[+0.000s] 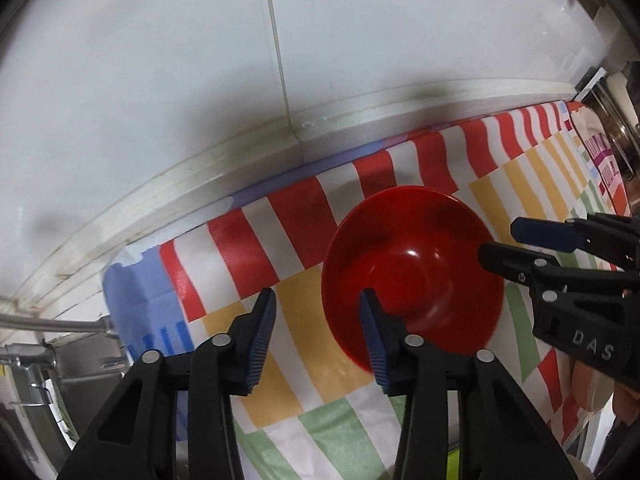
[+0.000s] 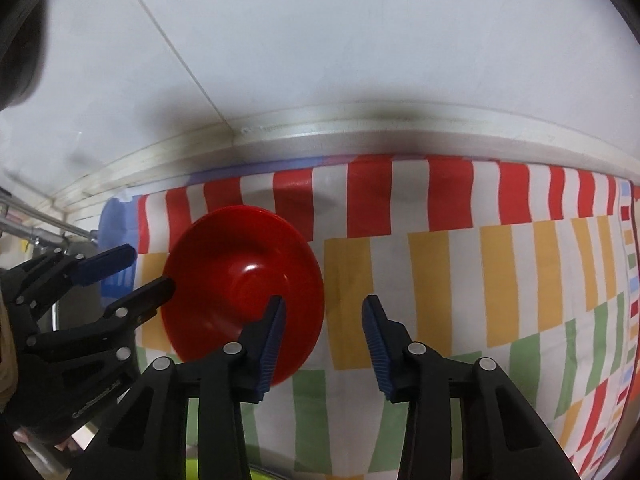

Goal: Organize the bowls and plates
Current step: 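Close both grippers on the red-and-black bowl rim, then lift the red-and-black bowl with both grippers and carry it over the white bowl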

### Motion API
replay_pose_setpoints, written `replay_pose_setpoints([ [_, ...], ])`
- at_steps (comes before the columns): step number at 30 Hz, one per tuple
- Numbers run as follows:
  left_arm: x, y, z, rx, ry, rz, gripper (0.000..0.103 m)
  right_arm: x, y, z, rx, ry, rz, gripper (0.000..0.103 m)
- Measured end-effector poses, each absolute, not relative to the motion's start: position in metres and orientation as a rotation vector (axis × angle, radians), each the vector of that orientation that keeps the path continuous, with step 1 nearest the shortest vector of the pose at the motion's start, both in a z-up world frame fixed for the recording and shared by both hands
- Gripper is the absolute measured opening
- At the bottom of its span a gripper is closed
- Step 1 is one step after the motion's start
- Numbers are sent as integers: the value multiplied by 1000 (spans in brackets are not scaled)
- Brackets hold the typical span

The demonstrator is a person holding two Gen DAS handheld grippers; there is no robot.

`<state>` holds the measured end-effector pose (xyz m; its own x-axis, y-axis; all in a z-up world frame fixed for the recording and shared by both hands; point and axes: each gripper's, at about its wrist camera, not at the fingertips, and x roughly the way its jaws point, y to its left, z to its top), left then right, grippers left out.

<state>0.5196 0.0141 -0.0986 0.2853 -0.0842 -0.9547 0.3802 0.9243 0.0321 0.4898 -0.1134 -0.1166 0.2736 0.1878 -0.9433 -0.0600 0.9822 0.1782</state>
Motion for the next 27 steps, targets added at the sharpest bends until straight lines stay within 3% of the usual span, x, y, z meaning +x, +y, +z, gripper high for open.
replay_pose_setpoints([
  [8, 534, 10, -124, 263, 1334, -315, 19, 500, -105, -136, 121, 1356, 156, 24],
  [14, 537, 7, -133, 246, 1366, -320, 13, 504, -98, -144, 96, 1380, 153, 15],
  [18, 540, 6, -133, 238, 1372, -314, 13, 507, -94, -151, 86, 1400, 142, 10],
  [27, 543, -4, -134, 271, 1363, -290, 14, 507, -91, -148, 80, 1402, 124, 9],
])
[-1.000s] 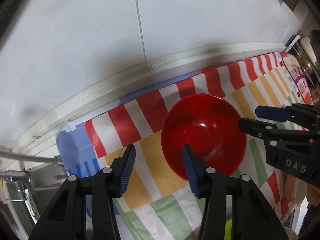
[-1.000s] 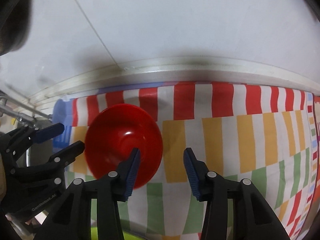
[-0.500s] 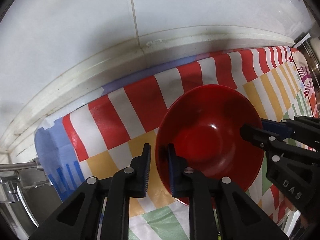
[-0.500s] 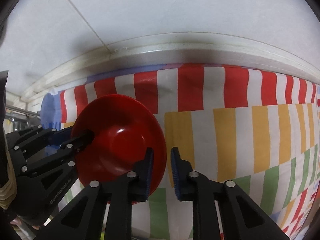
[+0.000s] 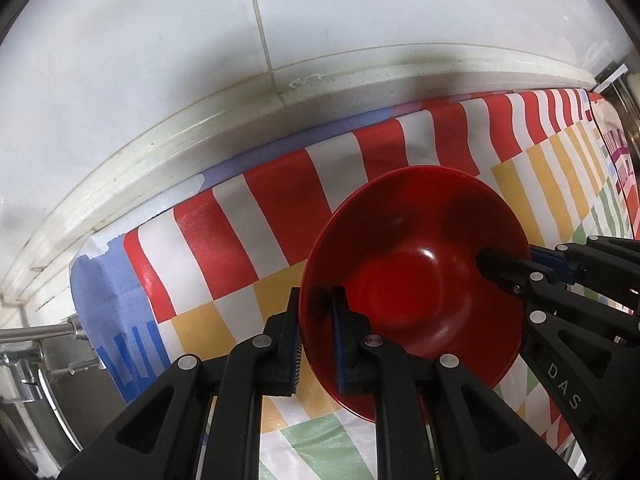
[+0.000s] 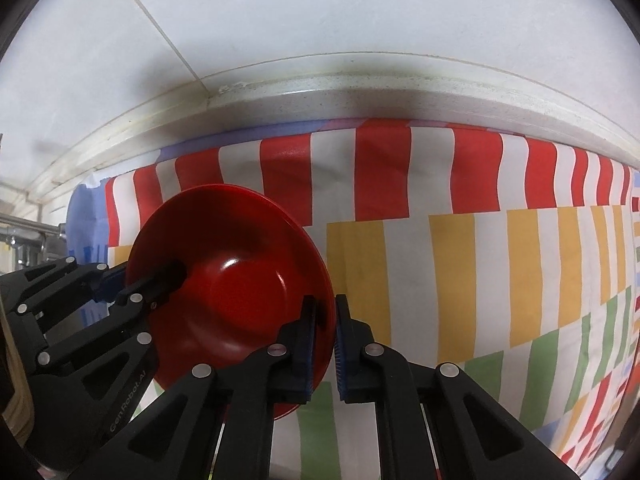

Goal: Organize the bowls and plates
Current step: 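Lift the red-and-black bowl with both grippers and carry it over the white bowl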

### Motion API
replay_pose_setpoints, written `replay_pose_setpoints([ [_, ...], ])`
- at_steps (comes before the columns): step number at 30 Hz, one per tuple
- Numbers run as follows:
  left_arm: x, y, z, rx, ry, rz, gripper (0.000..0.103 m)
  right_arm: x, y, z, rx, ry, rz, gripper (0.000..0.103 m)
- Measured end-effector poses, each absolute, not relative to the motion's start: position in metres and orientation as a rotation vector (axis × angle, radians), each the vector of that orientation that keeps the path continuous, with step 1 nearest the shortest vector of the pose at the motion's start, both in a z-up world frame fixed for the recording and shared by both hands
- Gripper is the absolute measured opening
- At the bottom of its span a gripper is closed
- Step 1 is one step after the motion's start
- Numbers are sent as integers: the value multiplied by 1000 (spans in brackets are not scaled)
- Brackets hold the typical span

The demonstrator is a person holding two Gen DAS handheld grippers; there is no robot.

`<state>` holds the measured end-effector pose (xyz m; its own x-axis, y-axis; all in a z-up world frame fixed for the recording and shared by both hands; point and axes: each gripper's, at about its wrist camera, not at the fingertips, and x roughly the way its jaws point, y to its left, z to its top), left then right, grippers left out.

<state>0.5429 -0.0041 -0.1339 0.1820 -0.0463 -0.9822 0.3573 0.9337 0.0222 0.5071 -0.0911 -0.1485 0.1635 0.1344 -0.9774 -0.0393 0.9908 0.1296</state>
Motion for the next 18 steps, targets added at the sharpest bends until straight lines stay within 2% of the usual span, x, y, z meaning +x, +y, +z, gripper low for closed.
replay_pose_setpoints([
  [18, 496, -22, -84, 260, 1296, -304, 14, 474, -108, -104, 77, 1329, 136, 9],
])
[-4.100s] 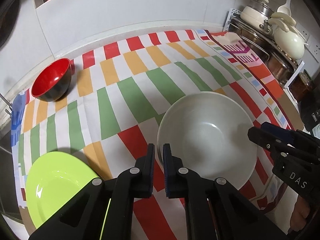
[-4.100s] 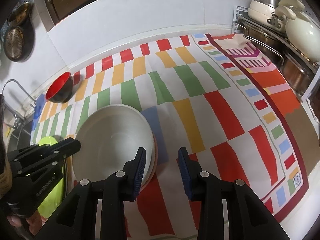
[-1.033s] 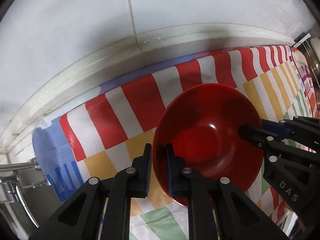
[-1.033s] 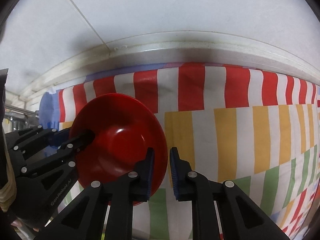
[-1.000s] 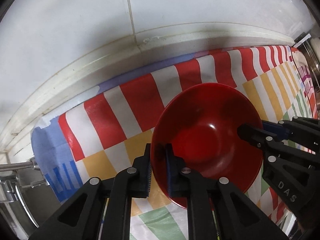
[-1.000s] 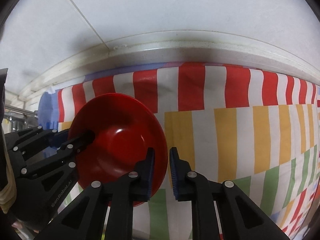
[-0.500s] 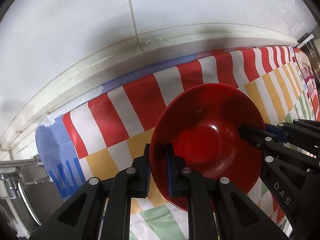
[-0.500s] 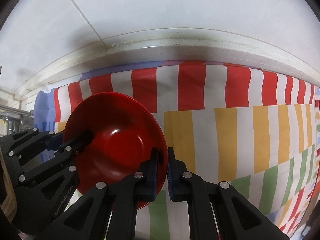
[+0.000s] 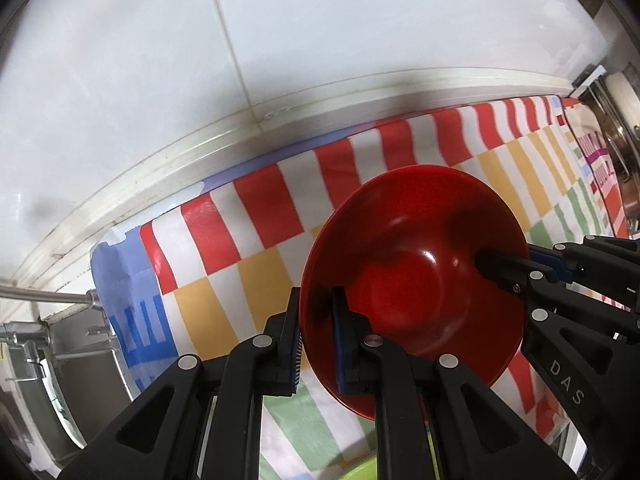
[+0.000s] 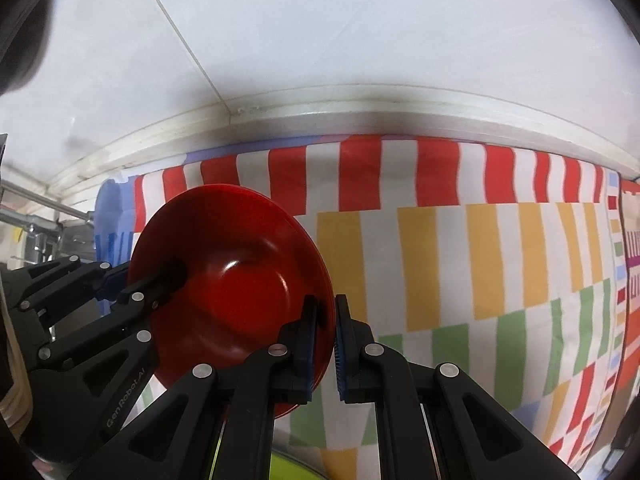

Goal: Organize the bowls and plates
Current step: 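Lift the red-and-black bowl with both grippers and carry it over the white bowl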

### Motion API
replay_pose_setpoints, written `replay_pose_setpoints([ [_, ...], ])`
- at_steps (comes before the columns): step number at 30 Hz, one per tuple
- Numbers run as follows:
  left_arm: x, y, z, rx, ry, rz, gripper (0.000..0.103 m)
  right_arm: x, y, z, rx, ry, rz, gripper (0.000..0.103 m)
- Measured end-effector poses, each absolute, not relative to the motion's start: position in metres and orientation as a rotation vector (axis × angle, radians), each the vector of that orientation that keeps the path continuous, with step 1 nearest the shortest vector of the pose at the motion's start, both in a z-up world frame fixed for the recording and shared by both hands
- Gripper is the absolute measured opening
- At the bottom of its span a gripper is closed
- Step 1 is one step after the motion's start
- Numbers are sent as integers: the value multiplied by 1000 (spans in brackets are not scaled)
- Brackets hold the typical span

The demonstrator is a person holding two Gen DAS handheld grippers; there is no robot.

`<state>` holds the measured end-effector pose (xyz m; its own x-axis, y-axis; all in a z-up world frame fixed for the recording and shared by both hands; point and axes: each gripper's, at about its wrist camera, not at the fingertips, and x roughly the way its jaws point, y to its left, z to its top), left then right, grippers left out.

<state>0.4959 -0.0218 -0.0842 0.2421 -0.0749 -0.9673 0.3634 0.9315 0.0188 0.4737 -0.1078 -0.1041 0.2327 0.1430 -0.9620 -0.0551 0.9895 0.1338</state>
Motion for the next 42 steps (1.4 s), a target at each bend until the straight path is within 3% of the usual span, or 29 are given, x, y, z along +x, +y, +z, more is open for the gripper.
replay_pose_setpoints([
  [20, 410, -102, -40, 343, 1225, -393, 14, 386, -173, -65, 94, 1269, 42, 9],
  [42, 325, -203, -57, 512, 1231, -579, 15, 283, -269, -74, 189, 1294, -128, 9],
])
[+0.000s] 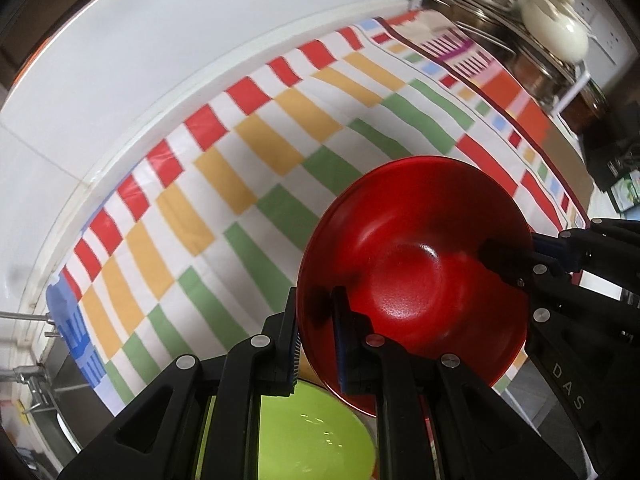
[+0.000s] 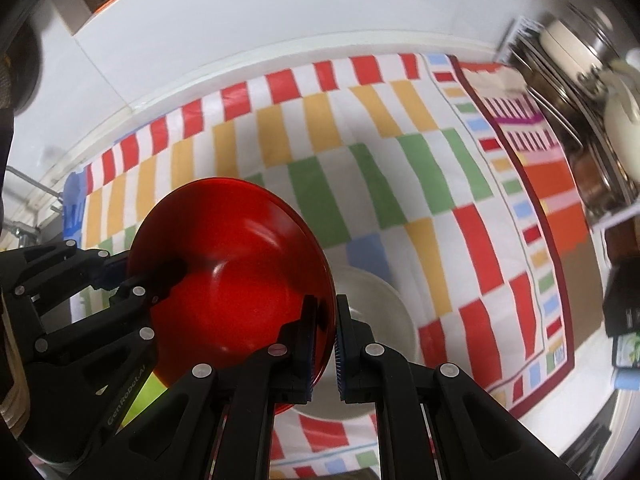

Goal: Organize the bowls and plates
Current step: 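Lift the red-and-black bowl with both grippers and carry it over the white bowl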

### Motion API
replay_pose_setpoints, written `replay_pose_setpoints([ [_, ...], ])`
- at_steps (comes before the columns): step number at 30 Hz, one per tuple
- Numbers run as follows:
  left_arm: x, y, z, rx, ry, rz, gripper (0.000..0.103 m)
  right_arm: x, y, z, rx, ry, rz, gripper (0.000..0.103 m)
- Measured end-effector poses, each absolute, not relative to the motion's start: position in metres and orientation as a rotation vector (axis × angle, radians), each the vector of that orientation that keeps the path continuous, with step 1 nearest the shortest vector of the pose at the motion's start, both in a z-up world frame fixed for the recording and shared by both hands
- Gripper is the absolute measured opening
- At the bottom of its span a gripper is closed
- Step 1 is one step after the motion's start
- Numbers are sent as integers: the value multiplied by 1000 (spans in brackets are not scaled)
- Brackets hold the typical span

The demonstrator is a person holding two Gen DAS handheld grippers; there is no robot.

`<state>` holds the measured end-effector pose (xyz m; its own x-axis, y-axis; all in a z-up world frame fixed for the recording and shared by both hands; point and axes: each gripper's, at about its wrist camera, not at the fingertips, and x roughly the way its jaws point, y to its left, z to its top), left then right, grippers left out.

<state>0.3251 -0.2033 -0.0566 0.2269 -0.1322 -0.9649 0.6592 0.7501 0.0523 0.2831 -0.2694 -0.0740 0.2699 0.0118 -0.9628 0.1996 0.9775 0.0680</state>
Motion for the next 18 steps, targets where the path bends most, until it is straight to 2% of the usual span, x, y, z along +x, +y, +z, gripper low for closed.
replay_pose_setpoints([
  [18, 294, -239, -89, 587, 1282, -624, 18, 260, -297, -96, 227, 1345, -199, 9],
])
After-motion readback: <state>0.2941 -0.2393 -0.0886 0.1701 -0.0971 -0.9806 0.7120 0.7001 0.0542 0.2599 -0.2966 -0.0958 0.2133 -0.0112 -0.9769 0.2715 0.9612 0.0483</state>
